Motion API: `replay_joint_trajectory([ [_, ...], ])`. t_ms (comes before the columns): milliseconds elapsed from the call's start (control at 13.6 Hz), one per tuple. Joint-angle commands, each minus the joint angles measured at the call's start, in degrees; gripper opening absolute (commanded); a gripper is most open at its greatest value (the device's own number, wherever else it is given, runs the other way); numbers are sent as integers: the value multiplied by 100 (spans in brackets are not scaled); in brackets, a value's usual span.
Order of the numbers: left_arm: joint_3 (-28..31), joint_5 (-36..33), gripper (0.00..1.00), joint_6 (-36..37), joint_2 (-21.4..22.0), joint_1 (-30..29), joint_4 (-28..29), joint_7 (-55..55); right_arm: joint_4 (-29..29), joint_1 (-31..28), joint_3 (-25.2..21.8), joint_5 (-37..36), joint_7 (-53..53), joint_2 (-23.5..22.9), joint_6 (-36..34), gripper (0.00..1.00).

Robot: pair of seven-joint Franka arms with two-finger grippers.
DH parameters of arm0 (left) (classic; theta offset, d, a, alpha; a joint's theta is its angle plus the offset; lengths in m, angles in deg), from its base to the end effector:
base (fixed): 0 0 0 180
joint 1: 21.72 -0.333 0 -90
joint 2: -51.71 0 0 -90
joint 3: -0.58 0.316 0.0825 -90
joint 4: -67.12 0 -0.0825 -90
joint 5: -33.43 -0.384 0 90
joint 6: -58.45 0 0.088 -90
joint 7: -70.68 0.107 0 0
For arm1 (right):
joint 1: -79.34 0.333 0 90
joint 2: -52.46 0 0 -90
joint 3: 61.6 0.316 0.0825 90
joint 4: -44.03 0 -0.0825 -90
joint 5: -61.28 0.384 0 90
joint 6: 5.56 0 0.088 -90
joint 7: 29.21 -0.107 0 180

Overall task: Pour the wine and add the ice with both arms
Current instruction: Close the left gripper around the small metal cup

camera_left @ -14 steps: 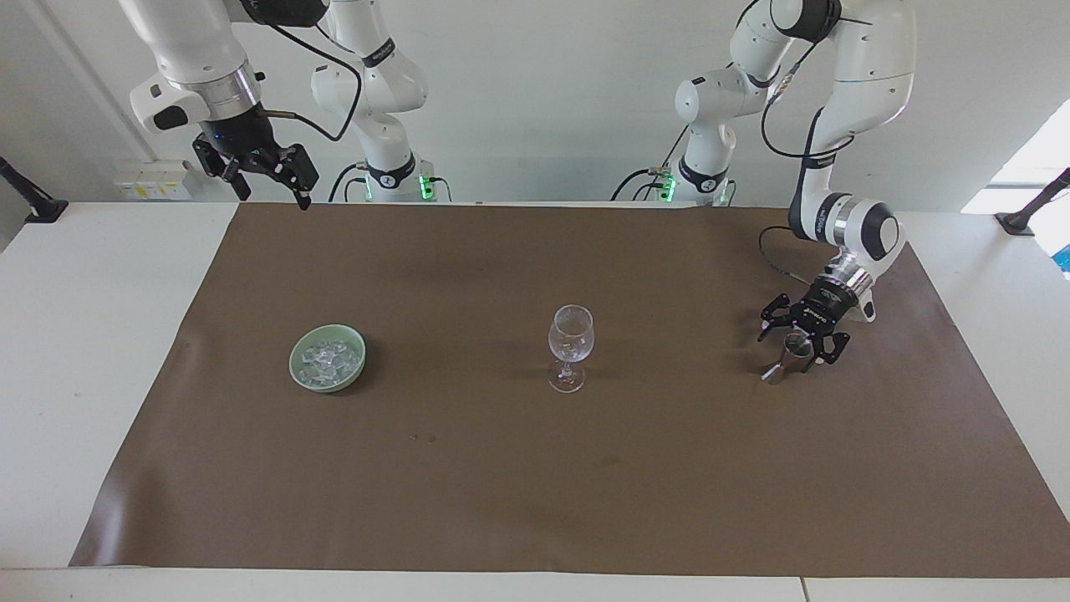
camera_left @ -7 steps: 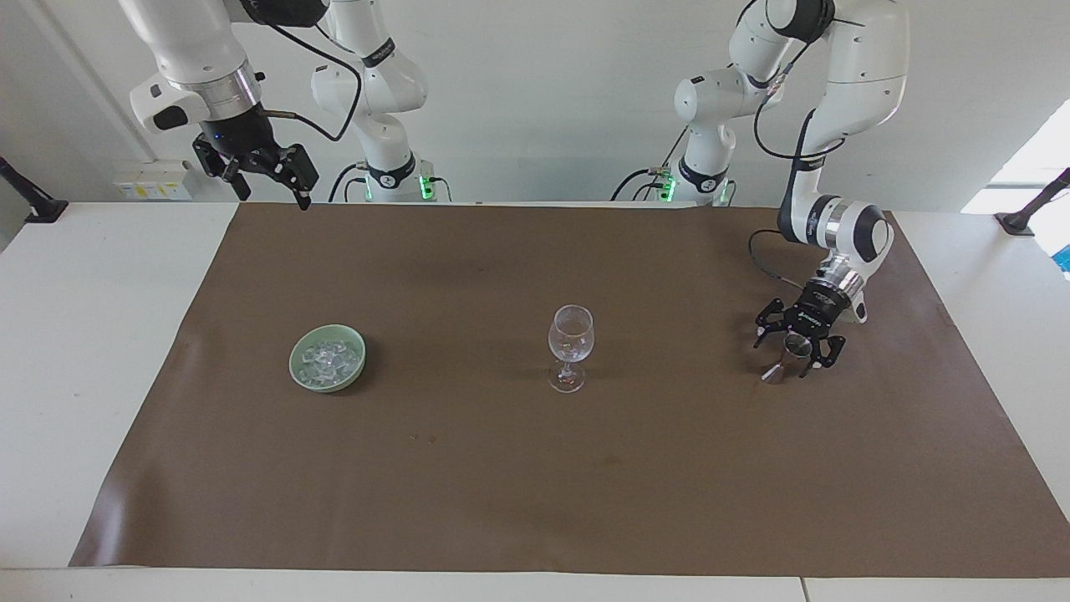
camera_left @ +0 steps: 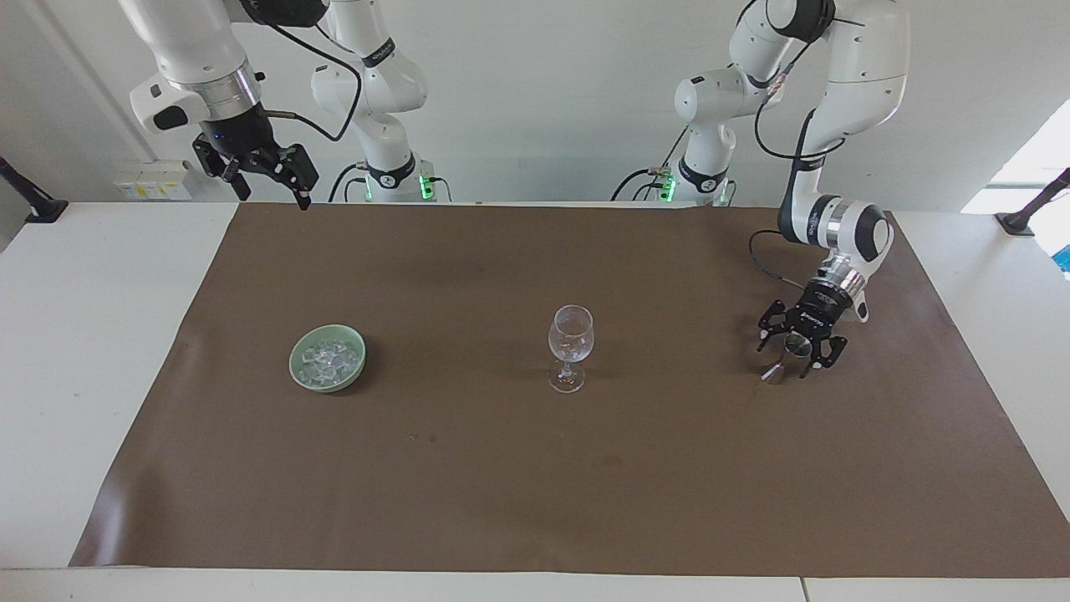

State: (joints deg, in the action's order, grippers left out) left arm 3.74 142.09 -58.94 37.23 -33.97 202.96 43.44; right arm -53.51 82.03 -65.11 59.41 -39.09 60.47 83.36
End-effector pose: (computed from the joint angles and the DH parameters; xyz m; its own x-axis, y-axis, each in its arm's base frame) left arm 0.4945 0.0834 0.2230 -0.1629 0.2191 -0.9620 0.7158 0.6973 0.0376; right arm 0.5078 -0.0131 0.6350 0.9826 -0.1855 -0.0066 -0.1853 -0.9823 0.0256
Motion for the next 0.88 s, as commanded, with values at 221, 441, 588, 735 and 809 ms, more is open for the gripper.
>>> replay_joint_trajectory([
  [221, 18, 244, 41, -109, 156, 56, 127, 70, -55, -33, 17, 99, 162, 87, -68, 100],
  [441, 18, 244, 7, -109, 156, 30, 127, 61, -55, -33, 8, 99, 162, 87, -68, 100],
  [588, 18, 244, 0, -100, 156, 12, 127, 52, -55, -33, 8, 99, 162, 87, -68, 100],
  [735, 18, 244, 0, -74, 156, 12, 83, -44, -55, -33, 8, 99, 162, 87, -68, 100],
  [809, 18, 235, 0, -56, 156, 12, 57, -201, -55, -33, 17, 99, 162, 87, -68, 100],
])
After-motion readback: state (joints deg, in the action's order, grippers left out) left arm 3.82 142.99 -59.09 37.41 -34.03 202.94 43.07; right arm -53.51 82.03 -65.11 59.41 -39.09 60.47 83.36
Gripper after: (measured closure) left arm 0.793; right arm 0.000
